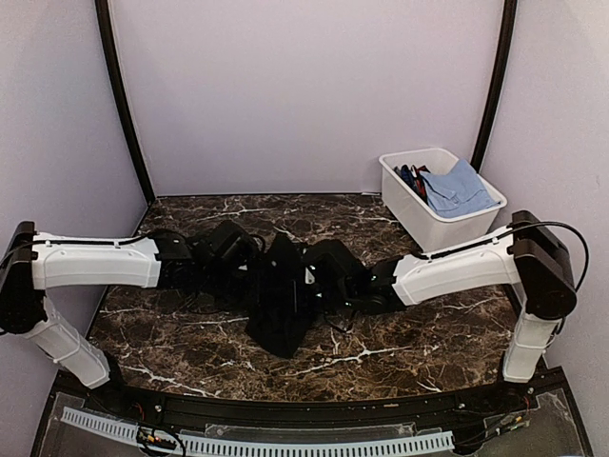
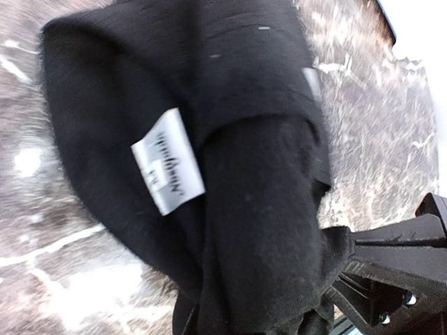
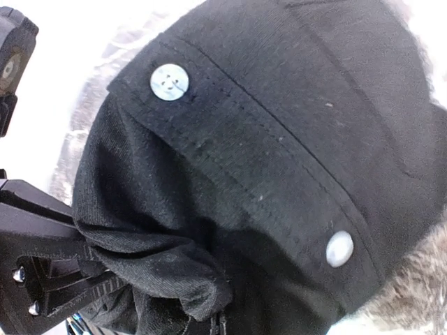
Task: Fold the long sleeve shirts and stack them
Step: Turn over the square folded shirt at the corner of the board.
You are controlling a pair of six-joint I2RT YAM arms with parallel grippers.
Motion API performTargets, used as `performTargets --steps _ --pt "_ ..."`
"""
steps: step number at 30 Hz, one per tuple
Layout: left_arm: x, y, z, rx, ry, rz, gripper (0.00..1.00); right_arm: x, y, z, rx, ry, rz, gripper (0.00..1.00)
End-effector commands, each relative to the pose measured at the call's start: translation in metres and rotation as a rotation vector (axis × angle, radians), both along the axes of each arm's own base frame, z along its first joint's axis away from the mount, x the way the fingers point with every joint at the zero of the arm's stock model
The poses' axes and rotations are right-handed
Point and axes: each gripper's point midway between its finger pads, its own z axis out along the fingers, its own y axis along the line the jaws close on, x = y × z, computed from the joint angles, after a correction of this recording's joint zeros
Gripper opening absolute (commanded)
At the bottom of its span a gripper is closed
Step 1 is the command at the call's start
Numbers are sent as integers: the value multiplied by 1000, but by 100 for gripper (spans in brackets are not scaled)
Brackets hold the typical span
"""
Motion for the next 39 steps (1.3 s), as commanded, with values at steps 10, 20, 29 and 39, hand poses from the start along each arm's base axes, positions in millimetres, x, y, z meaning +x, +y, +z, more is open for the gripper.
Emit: performTargets --steps 10,20,29,39 --pt "-15 39 66 22 -115 48 0 19 4 -30 -87 55 65 0" --pt "-1 -25 58 42 -101 -82 20 17 -56 -43 -164 66 -28 45" --pt "8 -57 56 -8 -101 -140 43 12 -100 -15 -195 -17 -130 72" --pt "24 -35 62 -6 -130 -84 53 7 -91 10 -263 -144 -120 77"
